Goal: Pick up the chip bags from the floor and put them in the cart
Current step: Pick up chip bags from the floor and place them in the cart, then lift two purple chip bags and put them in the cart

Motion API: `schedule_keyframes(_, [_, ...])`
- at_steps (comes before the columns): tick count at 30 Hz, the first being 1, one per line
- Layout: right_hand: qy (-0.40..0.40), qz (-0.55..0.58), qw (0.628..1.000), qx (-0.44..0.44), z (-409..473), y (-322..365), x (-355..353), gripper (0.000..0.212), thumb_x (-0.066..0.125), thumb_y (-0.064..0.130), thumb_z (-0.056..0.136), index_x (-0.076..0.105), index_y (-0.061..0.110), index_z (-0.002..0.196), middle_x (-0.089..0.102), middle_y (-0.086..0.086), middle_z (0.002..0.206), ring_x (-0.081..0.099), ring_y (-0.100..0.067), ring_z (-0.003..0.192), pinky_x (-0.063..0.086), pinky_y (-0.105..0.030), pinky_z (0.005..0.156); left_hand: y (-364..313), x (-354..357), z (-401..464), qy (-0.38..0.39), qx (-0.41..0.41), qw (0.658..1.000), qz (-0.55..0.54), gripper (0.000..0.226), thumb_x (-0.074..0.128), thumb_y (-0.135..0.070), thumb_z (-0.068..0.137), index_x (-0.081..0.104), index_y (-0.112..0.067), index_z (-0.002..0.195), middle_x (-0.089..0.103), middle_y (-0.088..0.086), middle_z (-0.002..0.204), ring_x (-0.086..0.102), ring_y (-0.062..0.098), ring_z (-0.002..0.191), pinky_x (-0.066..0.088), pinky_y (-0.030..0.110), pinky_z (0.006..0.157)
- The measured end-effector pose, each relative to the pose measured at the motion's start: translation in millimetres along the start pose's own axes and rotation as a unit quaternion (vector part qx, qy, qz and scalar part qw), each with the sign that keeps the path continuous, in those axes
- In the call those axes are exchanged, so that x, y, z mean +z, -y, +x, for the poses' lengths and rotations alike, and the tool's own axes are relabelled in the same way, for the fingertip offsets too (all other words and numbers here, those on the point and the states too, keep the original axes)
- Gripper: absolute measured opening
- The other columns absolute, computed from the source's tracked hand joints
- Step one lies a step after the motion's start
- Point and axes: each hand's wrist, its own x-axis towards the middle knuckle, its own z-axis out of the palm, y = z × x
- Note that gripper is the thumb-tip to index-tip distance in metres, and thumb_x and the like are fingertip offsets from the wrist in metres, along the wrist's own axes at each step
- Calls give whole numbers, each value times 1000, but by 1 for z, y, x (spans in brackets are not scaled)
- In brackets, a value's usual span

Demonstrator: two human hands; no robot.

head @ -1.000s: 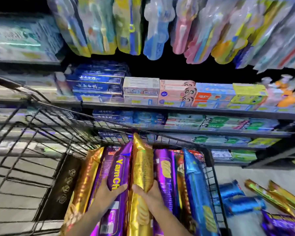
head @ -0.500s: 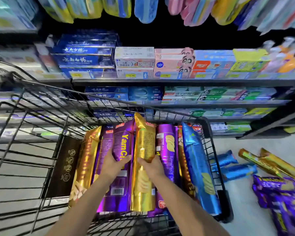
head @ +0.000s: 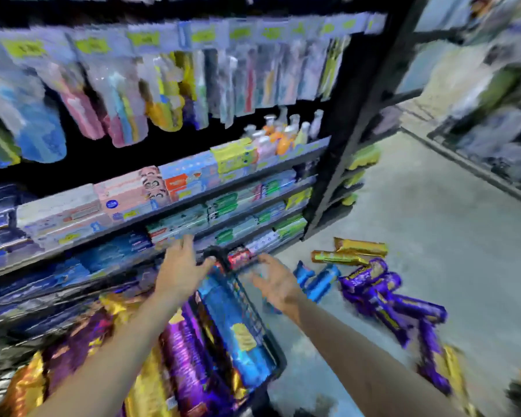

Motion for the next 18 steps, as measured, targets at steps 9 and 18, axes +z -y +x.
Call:
schedule_keyframes(9, [-177, -86, 967, 161, -25, -213, -210, 46, 55, 38, 89, 49, 10, 125, 58, -13, 126, 54, -31, 119, 43, -41, 95, -248, 176, 14, 150, 220, 956, 121, 62, 50, -41, 88, 35, -5, 136, 45, 17, 137, 42, 33, 126, 35, 38, 103])
schedule_keyframes(18, [-140, -57, 939, 310, -61, -457, -323, 55, 54, 45, 83, 44, 13, 127, 59, -12, 121, 57, -32, 111, 46, -40, 88, -413, 395, -4, 276, 279, 894, 215, 66, 55, -40, 87, 33, -6, 138, 41, 16, 141, 39, 31, 130, 33, 37, 106])
